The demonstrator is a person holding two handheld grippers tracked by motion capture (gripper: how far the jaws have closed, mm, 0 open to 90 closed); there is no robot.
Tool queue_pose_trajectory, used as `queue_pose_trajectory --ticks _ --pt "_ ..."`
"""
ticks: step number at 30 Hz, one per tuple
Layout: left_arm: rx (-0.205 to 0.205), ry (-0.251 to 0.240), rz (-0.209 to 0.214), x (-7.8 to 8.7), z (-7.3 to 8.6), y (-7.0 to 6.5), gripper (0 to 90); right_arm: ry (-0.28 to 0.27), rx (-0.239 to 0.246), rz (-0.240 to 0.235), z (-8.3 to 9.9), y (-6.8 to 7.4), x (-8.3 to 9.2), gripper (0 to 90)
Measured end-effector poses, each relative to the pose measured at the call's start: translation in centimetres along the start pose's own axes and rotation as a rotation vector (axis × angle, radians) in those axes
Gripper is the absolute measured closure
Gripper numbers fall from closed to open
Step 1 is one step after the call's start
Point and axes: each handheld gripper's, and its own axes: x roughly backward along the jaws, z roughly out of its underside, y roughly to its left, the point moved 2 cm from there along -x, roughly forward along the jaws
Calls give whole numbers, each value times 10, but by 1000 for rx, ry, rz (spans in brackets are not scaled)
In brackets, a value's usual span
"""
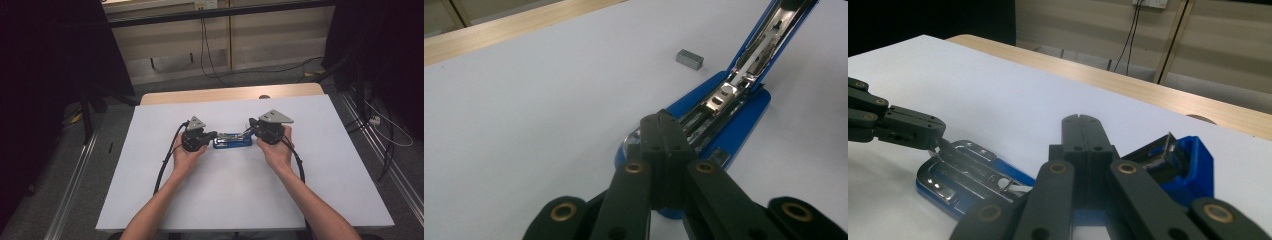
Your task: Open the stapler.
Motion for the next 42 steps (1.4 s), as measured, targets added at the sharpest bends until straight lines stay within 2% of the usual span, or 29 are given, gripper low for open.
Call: queue_pose_trajectory --ticks 4,21,31,42 --pt "-1 0 -1 0 0 0 900 -6 3 -5 1 -3 3 900" --pt "3 5 -4 0 0 0 900 15 -6 24 18 -24 16 900" --pt "12 3 -2 0 0 0 900 19 -14 28 25 -32 20 900" --pt "16 0 1 0 0 0 900 44 -15 25 29 -34 18 900"
